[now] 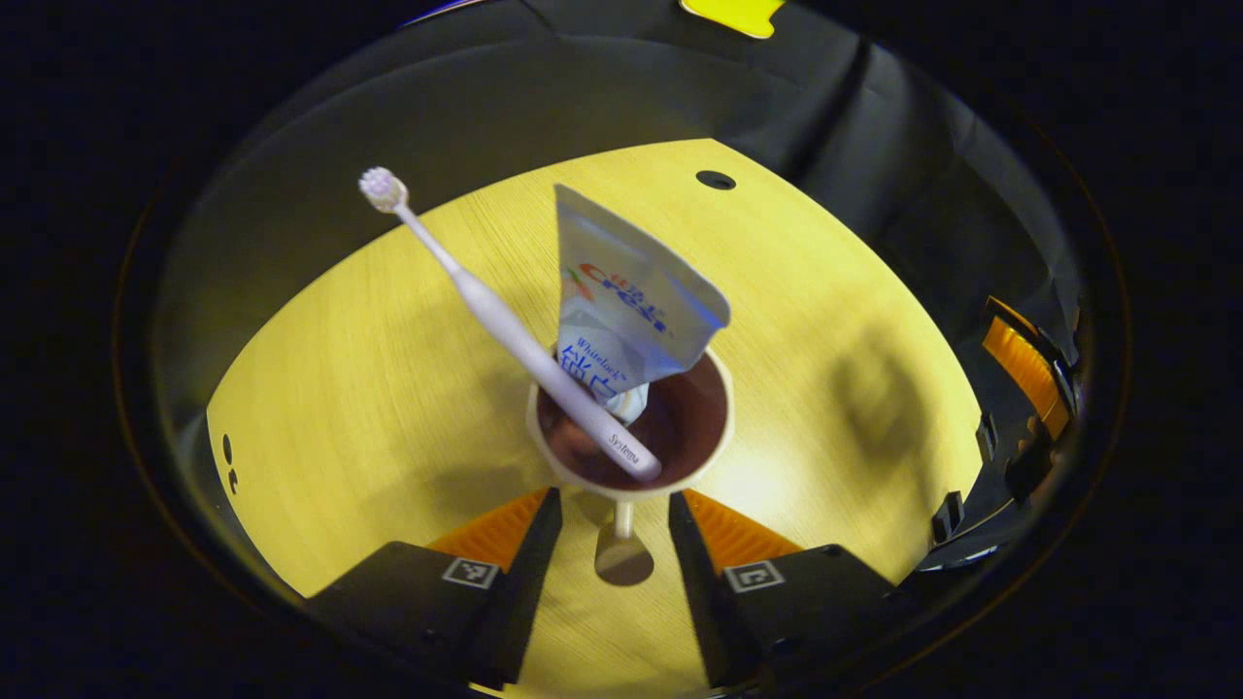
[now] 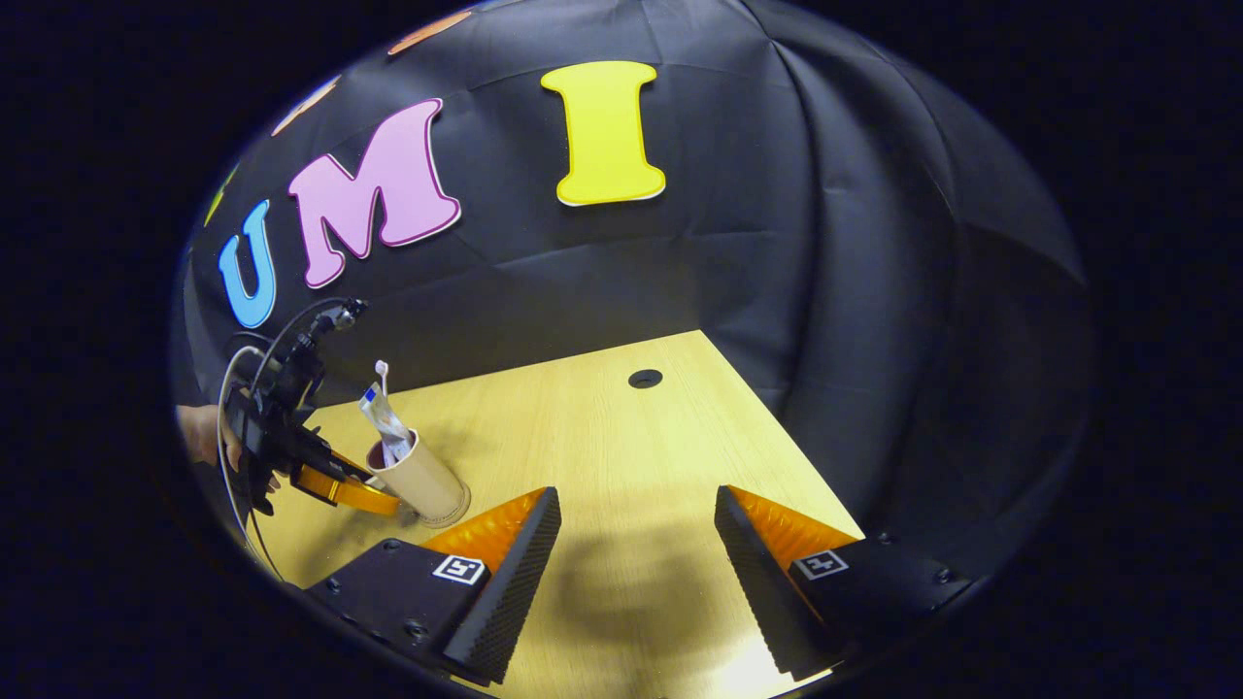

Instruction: Put the toothbrush and toothpaste on the desktop into the cup, then pick up the cup and place it on the coaster on the desktop.

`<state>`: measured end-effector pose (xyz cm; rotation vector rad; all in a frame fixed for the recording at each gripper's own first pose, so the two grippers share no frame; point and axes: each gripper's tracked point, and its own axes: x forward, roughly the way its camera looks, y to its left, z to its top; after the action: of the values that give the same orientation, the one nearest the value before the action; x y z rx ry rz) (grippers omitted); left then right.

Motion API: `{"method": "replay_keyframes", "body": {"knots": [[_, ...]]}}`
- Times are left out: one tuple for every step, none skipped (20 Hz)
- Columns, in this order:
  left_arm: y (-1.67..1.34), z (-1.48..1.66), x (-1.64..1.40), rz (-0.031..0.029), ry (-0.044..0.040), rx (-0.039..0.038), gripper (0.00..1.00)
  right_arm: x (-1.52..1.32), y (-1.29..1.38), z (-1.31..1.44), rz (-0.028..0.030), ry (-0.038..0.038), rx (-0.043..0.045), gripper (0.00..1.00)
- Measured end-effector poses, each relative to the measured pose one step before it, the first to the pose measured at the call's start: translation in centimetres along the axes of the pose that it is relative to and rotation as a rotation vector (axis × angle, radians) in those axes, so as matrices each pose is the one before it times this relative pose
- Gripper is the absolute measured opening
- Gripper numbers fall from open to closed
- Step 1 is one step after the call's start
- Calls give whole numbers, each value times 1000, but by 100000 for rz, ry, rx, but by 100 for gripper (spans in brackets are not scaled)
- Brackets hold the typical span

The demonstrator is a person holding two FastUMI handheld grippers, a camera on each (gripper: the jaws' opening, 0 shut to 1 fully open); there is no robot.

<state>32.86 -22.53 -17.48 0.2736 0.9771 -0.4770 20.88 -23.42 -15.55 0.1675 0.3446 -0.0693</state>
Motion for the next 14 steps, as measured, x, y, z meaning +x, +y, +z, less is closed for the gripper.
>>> {"method": "replay_keyframes", "body": {"knots": [[-54, 95, -1274, -797, -4474, -2100, 82, -235, 319, 118, 516, -356, -433, 98], [212, 68, -1281, 501, -4213, -1502, 89, -253, 364, 224, 376, -532, -409, 98], [361, 37, -1277, 1617, -4375, -989, 100, -292, 364, 103, 502, -188, -513, 98], [485, 183, -1610, 2076, -4565, -732, 100, -421, 486, 133, 677, -84, -607, 98], [355, 189, -1775, 1976, -5158, -1139, 98, -434, 565, 377, 731, -294, -940, 98], [322, 164, -1749, 1495, -5379, -1912, 98, -522, 498, 299, 315, -539, -880, 98], [242, 207, -1855, 948, -5351, -2741, 98, -515, 530, 295, 469, -478, -625, 98], [275, 107, -1974, 249, -5221, -3016, 98, -729, 712, 348, 398, -744, -388, 98], [368, 393, -1959, 281, -6261, -3077, 98, -736, 731, 536, 347, -1531, -348, 98], [298, 394, -2007, 671, -6211, -3273, 98, -839, 754, 478, 398, -1488, -452, 100], [433, 183, -1984, 639, -5647, -2977, 93, -871, 864, 323, 601, -813, -410, 98], [347, 280, -1953, 806, -5167, -2196, 98, -918, 983, 180, 952, -331, -515, 98], [540, 236, -2108, 1275, -4753, -827, 98, -855, 921, 75, 825, 289, -918, 98], [778, 311, -2240, 1897, -4255, 424, 98, -1067, 817, -29, 322, 510, -640, 98]]}}
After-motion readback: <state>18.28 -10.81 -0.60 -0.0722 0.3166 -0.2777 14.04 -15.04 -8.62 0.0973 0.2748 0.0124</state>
